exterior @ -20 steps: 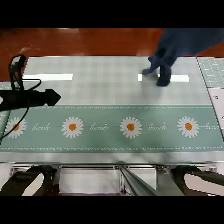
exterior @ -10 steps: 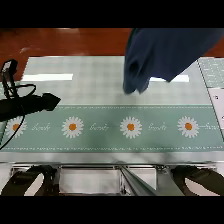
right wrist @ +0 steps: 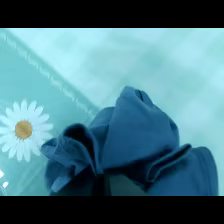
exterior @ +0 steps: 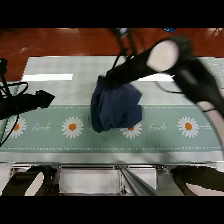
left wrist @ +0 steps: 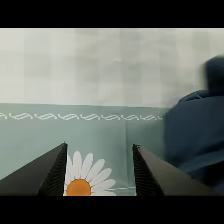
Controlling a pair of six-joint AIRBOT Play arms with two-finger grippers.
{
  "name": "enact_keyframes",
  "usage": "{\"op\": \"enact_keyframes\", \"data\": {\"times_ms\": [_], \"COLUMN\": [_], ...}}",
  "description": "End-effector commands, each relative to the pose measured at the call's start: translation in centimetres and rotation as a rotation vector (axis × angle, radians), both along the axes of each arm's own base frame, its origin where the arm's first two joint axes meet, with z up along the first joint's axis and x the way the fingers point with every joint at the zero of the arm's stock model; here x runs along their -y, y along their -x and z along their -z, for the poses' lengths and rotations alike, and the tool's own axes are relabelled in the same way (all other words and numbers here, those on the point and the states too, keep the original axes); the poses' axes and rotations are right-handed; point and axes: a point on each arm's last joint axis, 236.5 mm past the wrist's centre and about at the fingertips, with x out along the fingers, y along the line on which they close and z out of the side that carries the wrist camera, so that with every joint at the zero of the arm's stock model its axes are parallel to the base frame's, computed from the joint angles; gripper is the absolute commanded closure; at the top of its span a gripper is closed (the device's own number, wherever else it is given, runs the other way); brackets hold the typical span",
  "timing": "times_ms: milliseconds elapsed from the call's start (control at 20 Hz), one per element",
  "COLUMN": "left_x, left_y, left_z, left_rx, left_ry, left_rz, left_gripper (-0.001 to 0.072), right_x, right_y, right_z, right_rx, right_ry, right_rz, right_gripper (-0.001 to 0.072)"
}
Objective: Fold the shirts.
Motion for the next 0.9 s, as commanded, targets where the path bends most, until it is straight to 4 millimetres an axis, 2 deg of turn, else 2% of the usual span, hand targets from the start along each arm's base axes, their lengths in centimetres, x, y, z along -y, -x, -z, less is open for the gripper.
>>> {"op": "enact_keyframes", "data": {"times_ms": [0,50,100,150,250,350,400,450,500,550,600,700,800,850], "left_x": [-0.2,-0.2,-0.1,0.0,0.0,0.1,0.3,0.7,1.5,2.6,3.9,7.0,8.2,8.1], "left_y": [0.4,0.3,0.4,0.5,0.9,1.7,2.1,2.7,3.2,3.6,3.9,4.6,4.5,4.5], "left_z": [0.5,0.5,0.6,0.8,1.5,2.5,3.0,3.7,4.3,4.9,5.4,5.9,7.3,8.7], "left_rx": [-0.025,-0.026,-0.029,-0.037,-0.061,-0.109,-0.142,-0.183,-0.224,-0.264,-0.303,-0.388,-0.454,-0.501], "left_ry": [-0.001,-0.001,-0.001,-0.001,0.000,-0.001,0.001,0.017,0.050,0.098,0.156,0.291,0.351,0.355], "left_rz": [-0.001,-0.002,0.000,0.003,0.007,0.020,0.031,0.044,0.057,0.082,0.114,0.206,0.245,0.243], "left_gripper": [0.0203,0.0203,0.0203,0.0203,0.0203,0.0203,0.0203,0.0203,0.0203,0.0204,0.0204,0.0203,0.0203,0.0203], "right_x": [-4.6,-5.6,-6.4,-6.7,-4.6,0.8,5.1,9.8,15.3,20.2,24.7,31.0,35.2,36.1], "right_y": [2.4,2.9,3.2,2.7,0.0,-3.9,-6.1,-7.7,-8.7,-8.9,-8.4,-6.2,-2.8,-1.2], "right_z": [10.0,11.3,11.8,11.4,8.0,1.9,-1.3,-3.7,-5.3,-6.0,-5.6,-3.0,1.2,3.1], "right_rx": [-0.184,-0.226,-0.264,-0.275,-0.245,-0.173,-0.112,-0.054,-0.014,0.002,-0.012,-0.092,-0.189,-0.224], "right_ry": [0.049,0.030,-0.004,-0.036,-0.062,-0.084,-0.086,-0.070,-0.026,0.018,0.056,0.093,0.111,0.108], "right_rz": [0.001,0.004,0.015,0.027,0.045,0.095,0.163,0.246,0.342,0.431,0.518,0.651,0.751,0.773], "right_gripper": [0.0687,0.0663,0.0495,0.0295,0.0303,0.0308,0.0308,0.0307,0.0308,0.0308,0.0308,0.0308,0.0309,0.0308]}}
